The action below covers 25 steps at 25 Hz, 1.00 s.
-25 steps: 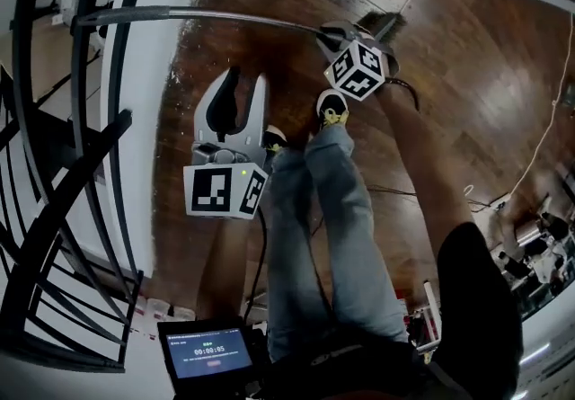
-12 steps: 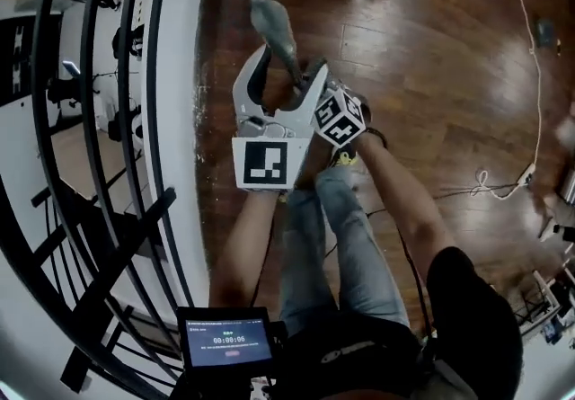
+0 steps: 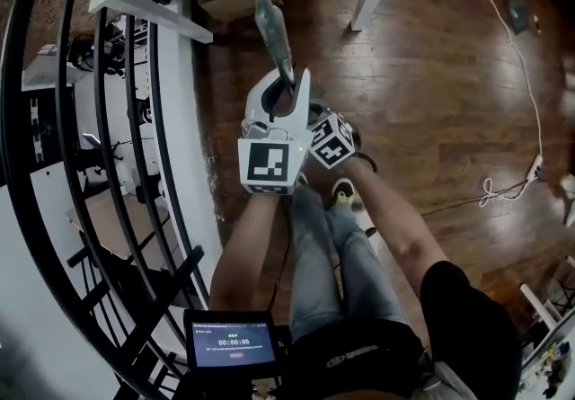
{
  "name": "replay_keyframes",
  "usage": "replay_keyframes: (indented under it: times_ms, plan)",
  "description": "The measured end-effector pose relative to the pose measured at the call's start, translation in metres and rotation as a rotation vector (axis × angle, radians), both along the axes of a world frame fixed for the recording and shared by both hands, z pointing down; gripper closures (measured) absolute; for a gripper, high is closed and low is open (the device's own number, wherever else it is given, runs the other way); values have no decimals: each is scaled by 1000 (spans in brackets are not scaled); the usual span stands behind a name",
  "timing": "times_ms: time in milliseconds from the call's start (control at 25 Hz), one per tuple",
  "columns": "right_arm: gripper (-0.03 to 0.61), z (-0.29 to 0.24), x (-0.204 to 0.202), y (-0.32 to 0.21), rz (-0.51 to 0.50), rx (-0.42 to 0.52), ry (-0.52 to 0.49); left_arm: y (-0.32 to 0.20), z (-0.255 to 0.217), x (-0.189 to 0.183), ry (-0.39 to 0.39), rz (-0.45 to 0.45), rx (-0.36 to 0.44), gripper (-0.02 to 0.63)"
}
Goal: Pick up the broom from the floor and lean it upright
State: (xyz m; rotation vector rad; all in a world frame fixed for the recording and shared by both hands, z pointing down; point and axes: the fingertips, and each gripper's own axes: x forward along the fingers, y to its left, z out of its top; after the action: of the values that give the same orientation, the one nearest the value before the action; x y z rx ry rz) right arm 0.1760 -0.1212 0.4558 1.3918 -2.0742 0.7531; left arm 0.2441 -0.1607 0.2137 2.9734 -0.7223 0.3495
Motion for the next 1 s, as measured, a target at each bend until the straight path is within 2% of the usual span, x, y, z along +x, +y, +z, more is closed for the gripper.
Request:
replay_keyframes:
  times_ms: [160,280,480,720,920,960,1000]
  plan:
    - [497,37,32,-23,63,-85,1,-36,43,37,8,66,-75,546]
    - [497,75,46,-47,102,-157,-22,-76,87,57,-2,83,-151,545]
    - [497,135,70,-100,151,-213,-38,-136,153,86,-12,130,-200,545]
    - [497,163,88,-127,186,-251,-50,-165,181,107,-25,146,-216,546]
    - [491,169,96,-139,160,-275,-58,-178,189,114,-44,160,-203,540]
    - [491,168,96,-139,155,-273,-68,-178,190,116,-42,169,-203,523]
    - [483,167,95,-140,151,-269,-79,-178,191,117,-40,175,-204,471]
